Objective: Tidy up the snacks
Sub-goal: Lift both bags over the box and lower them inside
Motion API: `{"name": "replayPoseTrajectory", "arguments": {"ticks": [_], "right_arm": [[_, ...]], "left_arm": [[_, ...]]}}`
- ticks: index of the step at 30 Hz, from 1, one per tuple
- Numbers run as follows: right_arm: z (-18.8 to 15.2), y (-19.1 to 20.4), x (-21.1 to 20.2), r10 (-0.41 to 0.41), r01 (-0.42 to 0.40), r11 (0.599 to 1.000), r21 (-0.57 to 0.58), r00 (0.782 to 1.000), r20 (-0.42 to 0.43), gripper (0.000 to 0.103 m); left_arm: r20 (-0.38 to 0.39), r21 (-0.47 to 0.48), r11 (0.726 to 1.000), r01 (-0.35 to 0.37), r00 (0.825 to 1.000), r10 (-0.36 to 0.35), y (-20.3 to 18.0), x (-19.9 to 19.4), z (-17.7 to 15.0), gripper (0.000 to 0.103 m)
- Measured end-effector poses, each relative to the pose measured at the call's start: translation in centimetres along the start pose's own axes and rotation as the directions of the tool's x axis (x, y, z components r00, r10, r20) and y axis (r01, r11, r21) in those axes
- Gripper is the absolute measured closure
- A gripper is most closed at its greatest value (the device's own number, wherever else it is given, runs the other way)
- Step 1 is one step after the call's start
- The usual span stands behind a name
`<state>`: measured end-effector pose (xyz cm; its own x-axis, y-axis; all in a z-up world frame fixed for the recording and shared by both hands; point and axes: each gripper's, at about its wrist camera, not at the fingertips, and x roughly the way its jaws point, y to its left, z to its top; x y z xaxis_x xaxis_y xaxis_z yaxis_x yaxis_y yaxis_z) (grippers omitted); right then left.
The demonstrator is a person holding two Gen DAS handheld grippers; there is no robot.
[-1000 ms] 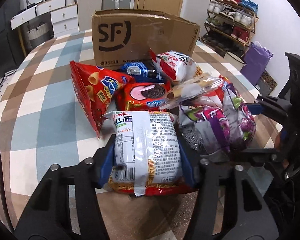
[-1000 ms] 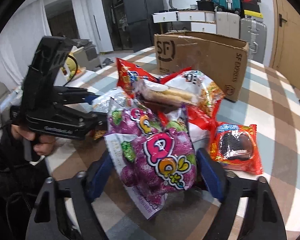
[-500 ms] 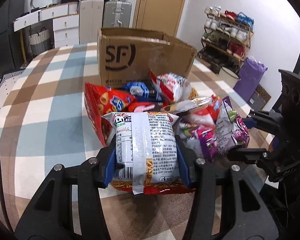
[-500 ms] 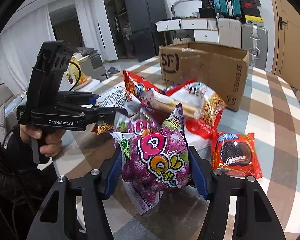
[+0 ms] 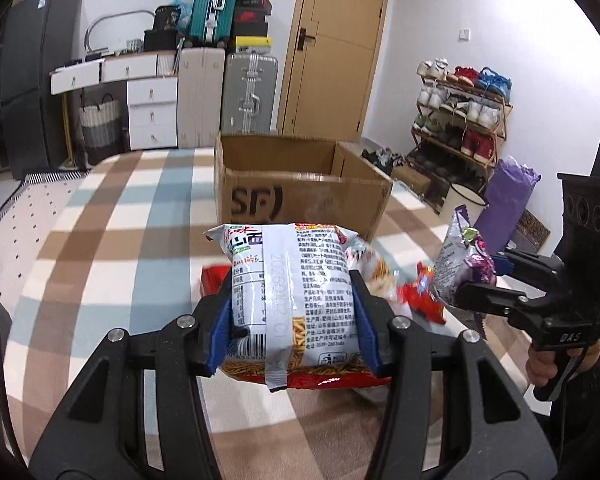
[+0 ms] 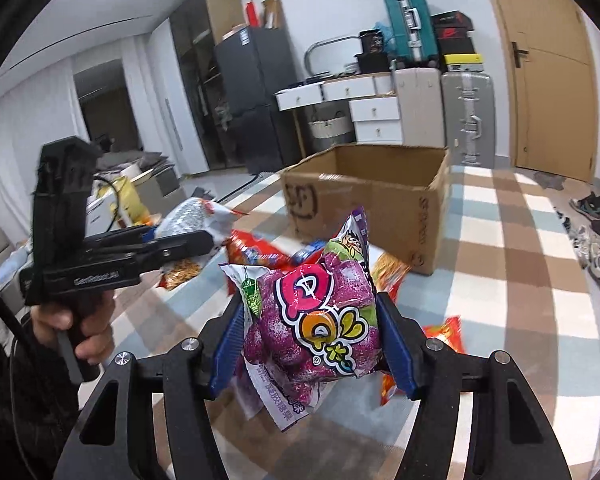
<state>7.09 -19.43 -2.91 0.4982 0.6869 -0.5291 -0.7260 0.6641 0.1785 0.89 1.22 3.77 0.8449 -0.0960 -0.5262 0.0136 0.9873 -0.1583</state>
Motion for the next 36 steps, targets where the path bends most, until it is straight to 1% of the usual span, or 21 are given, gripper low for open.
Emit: {"name": "replayPoseTrajectory", "arguments": {"ticks": [4,9,11,14,19,25,28,30,36], "right_arm": [[1.6,-0.4,0.0,-0.04,0.039,0.999,0.032,0.999,0.019,0.04],[3.9,-1.1,0.0,-0.082,0.08,0.995,0.059,0.996,0.035,0.04],[4.8,-1.4,0.1,-0.089,0.086,0.994,0.06,0.995,0.046,0.04],[6.1,-1.7,0.3,-0.099,0.095,0.993,0.067,0.994,0.056,0.04],[8.0,-2.3,0.6,-0.098,0.092,0.993,0.075,0.992,0.08,0.04],[9.6,-3.3,1.9,-0.097,0.09,0.992,0.09,0.992,0.084,0.04],[10.4,-4.1,2.9,-0.096,0.087,0.99,0.111,0.992,0.077,0.04],[10.9,-4.5,3.7,-0.091,0.082,0.99,0.112,0.993,0.074,0.04],[12.5,-5.5,6.3,-0.079,0.072,0.99,0.118,0.995,0.054,0.04]], "left_arm": [[0.021,0.018,1.0,-0.011,1.0,0.011,-0.5,-0.5,1.5,0.054],[0.042,0.019,1.0,-0.025,0.999,0.024,-0.7,-0.3,3.4,0.054],[0.045,0.012,1.0,-0.022,0.999,0.022,-0.6,-0.1,4.3,0.054],[0.055,0.014,0.999,-0.042,0.998,0.041,-0.4,0.7,5.6,0.054],[0.061,0.009,0.999,-0.054,0.997,0.053,-0.3,2.2,7.6,0.054],[0.067,0.011,0.998,-0.066,0.996,0.065,0.0,4.1,9.5,0.054],[0.069,0.012,0.997,-0.074,0.995,0.073,0.2,5.4,10.2,0.054],[0.062,0.004,0.998,-0.067,0.996,0.067,0.5,6.4,10.7,0.054],[0.052,-0.01,0.997,-0.077,0.996,0.078,1.5,9.7,11.8,0.054]]}}
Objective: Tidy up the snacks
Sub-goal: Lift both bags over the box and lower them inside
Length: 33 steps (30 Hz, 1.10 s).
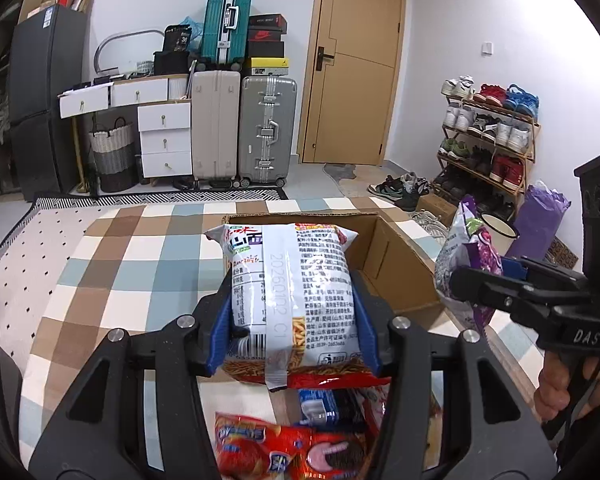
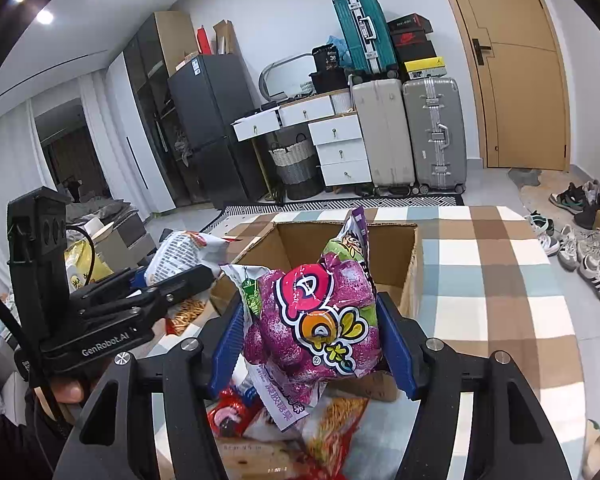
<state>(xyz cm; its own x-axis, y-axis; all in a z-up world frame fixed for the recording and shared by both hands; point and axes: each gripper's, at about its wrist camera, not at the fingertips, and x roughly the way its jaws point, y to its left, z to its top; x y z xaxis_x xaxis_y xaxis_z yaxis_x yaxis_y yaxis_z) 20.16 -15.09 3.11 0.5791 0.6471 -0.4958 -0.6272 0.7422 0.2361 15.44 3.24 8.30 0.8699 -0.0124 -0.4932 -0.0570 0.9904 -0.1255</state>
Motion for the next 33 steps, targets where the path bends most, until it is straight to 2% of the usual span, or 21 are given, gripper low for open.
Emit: {"name": "replayPoseTrajectory", "arguments": {"ticks": [13,21,28,33], "right_arm": [[1.3,-2.0,4.7,0.008,-0.006,0.999,0.033,0.999,-0.039,0.04],[2.1,-2.6,6.5,0.031,-0.03,0.999,0.042,0.999,-0.041,0.04],[2.0,-4.0,8.8,0.038,-0.032,0.997,0.063,0.995,-0.088,0.04],[1.9,-4.2,8.8,0.053,-0.049,0.998,0.04,0.995,-0.088,0.04]], "left_arm": [[-0.022,0.018,1.0,-0.006,1.0,0.006,0.3,7.3,0.6,0.054],[-0.025,0.036,0.999,-0.02,0.999,0.021,0.8,9.3,0.1,0.054],[-0.097,0.018,1.0,0.004,0.995,-0.002,1.1,10.9,-0.5,0.054],[-0.153,0.006,1.0,0.016,0.988,-0.015,1.3,11.6,-1.1,0.054]]}}
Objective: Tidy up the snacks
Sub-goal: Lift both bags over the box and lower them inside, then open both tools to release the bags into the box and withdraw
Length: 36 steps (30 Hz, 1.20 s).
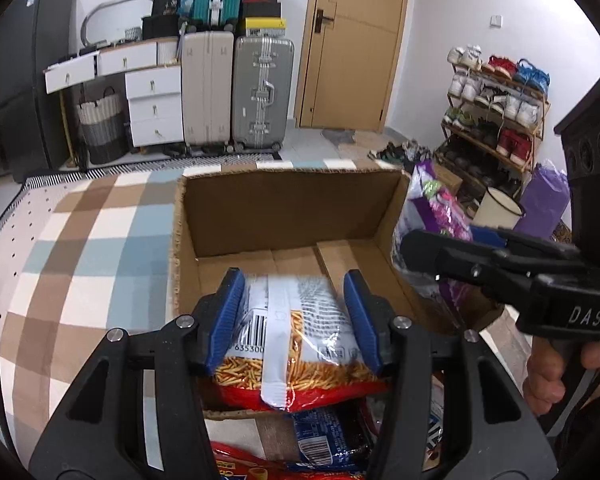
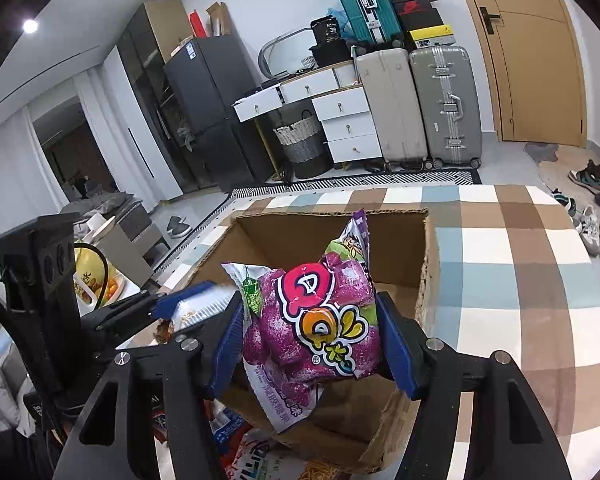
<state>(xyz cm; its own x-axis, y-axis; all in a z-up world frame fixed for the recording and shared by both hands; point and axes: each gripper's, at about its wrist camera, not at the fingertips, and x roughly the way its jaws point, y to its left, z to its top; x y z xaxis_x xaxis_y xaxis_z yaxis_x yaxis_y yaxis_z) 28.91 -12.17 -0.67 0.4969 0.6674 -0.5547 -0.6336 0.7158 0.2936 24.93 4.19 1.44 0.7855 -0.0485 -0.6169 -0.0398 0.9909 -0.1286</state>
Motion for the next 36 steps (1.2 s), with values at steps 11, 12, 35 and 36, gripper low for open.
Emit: {"name": "replayPoseTrajectory", "arguments": {"ticks": [11,12,35,36], "right_arm": [[-0.2,0.2,-0.3,-0.022,0.022,0.999,-0.032,1.0,0.0,0.028],[-0.2,0.4,-0.8,-0.023,0.024,0.999,-0.038,1.0,0.021,0.022],[-5.7,3.6,-11.7,-0.071,0.076,0.995,-0.067,0.994,0.085,0.0],[-6.1,3.7,-12.0,-0.074,0.08,0.994,-0.07,0.994,0.083,0.0]], "left_arm": [[0.022,0.077,0.997,0.006,1.0,-0.007,-1.7,-0.4,-0.5,0.058],[0.023,0.079,0.997,0.004,1.0,-0.006,-1.7,-0.8,-0.6,0.056],[0.113,-0.004,0.994,-0.111,0.987,0.111,-0.1,-14.3,-4.2,0.001],[0.112,-0.007,0.993,-0.116,0.987,0.116,-0.1,-14.7,-4.4,0.001]]}}
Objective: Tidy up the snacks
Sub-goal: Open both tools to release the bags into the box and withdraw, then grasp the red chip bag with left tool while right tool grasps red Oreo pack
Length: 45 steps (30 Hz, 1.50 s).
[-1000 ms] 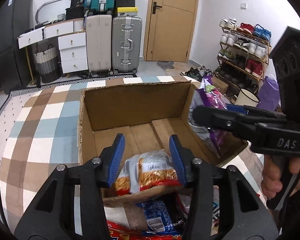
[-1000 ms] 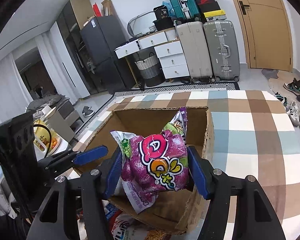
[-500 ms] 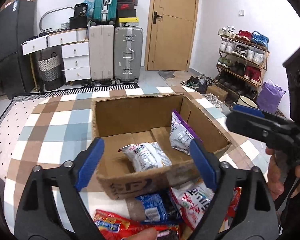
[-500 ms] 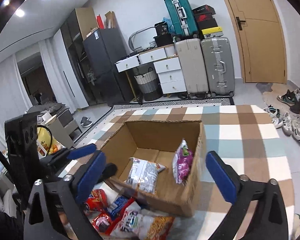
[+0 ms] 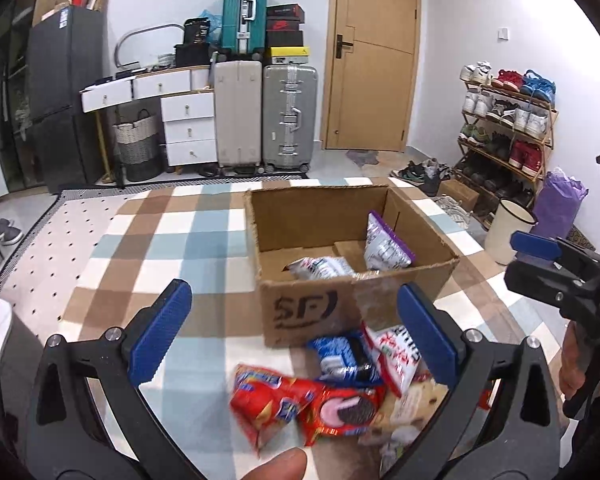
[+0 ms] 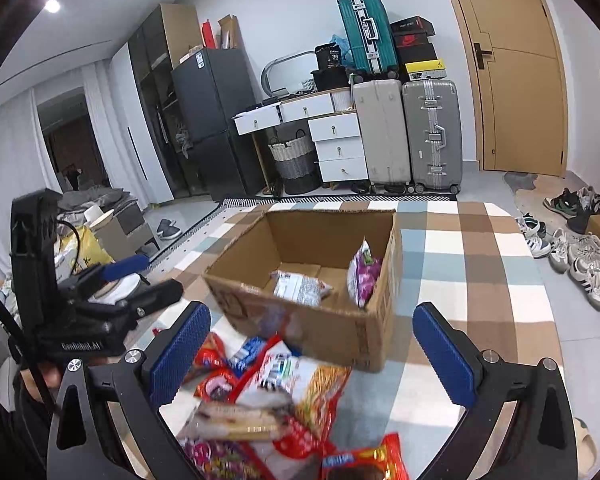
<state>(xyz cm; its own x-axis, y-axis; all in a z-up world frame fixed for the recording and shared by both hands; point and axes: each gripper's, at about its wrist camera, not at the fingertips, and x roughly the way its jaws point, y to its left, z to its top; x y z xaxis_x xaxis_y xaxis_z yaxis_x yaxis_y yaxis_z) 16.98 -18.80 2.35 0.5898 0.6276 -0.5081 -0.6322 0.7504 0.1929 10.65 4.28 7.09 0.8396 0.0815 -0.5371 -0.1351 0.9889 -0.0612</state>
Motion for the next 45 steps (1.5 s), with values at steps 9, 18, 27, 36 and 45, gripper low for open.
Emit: {"name": "replayPoseTrajectory", "arguments": {"ticks": [9,18,27,36,45], "right_arm": [[-3.1,0.2,-2.1,-0.011,0.011,1.0,0.014,1.0,-0.021,0.0],[-4.2,-1.0,-2.1,-0.048,0.051,0.998,0.046,0.997,-0.06,0.0],[-5.6,-2.7,0.2,-0.101,0.112,0.993,0.043,0.973,-0.205,0.0],[-7.6,-3.5,2.0,-0.116,0.128,0.992,0.02,0.945,-0.305,0.0],[-9.2,-3.3,3.4,-0.108,0.109,0.994,-0.021,0.915,-0.39,0.0]], "left_arm": [[-0.018,-0.016,1.0,-0.025,1.0,0.024,1.7,-4.0,-3.1,0.001],[-0.068,-0.009,1.0,-0.024,0.997,0.023,2.1,-3.9,-4.6,0.001],[-0.161,-0.009,0.999,-0.043,0.986,0.041,2.9,0.1,-6.2,0.001],[-0.216,-0.026,0.998,-0.049,0.976,0.043,3.7,3.0,-7.4,0.001],[-0.259,-0.058,0.997,-0.05,0.965,0.033,4.4,5.1,-8.3,0.001]]}}
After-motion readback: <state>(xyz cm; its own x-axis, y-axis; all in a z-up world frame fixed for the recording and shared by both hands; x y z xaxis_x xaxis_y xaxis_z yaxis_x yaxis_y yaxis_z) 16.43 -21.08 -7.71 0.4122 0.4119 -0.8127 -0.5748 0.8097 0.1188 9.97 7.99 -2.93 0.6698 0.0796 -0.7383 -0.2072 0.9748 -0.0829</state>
